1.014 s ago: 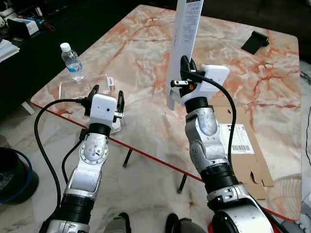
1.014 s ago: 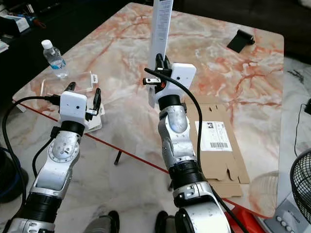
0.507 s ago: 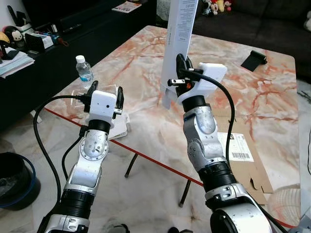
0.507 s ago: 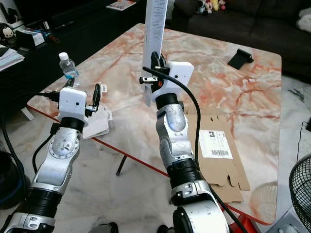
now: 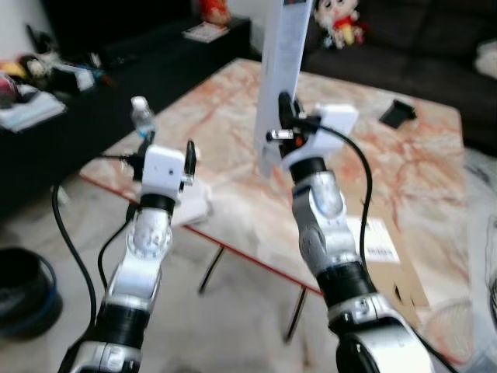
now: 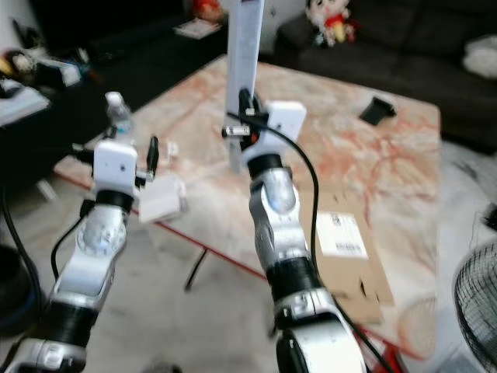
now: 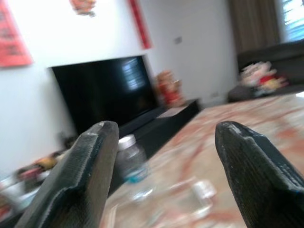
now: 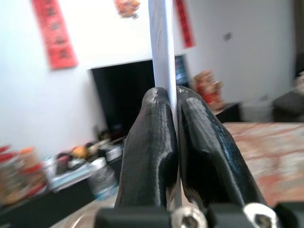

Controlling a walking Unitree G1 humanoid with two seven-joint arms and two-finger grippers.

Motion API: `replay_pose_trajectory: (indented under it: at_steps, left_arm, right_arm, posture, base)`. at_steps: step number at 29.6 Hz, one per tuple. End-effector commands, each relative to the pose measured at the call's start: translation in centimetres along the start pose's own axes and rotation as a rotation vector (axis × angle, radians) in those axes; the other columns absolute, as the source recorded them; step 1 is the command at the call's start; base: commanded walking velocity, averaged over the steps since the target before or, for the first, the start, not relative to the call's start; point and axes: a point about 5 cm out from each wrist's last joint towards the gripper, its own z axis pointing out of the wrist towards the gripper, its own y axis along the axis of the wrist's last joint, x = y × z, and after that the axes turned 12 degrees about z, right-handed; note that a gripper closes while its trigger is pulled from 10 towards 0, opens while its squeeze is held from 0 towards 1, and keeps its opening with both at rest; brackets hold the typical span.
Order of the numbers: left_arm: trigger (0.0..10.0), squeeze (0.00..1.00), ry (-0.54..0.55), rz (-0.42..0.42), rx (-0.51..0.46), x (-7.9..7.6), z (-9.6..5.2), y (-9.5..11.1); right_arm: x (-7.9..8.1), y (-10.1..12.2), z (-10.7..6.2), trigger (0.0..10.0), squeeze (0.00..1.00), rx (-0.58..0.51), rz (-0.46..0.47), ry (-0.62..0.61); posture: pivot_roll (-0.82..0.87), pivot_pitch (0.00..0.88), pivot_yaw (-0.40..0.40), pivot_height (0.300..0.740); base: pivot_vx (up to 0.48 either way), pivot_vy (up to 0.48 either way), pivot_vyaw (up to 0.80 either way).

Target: Picking trash to rubbish bin

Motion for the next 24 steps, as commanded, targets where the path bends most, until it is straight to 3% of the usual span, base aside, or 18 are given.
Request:
replay_pose_trajectory:
  at_steps: [1, 11, 24]
  left_arm:
    - [10.0, 0.0, -0.003, 0.009, -0.019, -0.1, 0.2, 0.4]
    - [10.0, 0.0, -0.005, 0.003, -0.006, -0.3, 0.0, 0.1]
    - [10.0, 0.0, -0.019, 0.006, 0.054, -0.8, -1.3, -1.5]
  right_arm:
    - [0.2, 0.0, 0.0, 10.0, 0.0, -0.002, 0.013, 0.0]
    - [0.0, -0.3, -0.2, 10.0, 0.0, 0.012, 0.012, -0.012]
    - [-1.4, -3.5, -2.3, 10.0, 0.0, 0.133, -0.063, -0.042]
  posture:
    - [0.14, 0.058, -0.029, 0.74]
    - [0.13, 0.102, -0.035, 0.74]
    - [0.13, 0.126, -0.035, 0.74]
  base:
    - [0.0, 0.0, 0.0]
    - [0.0, 0.0, 0.0]
    - [0.0, 0.0, 0.0]
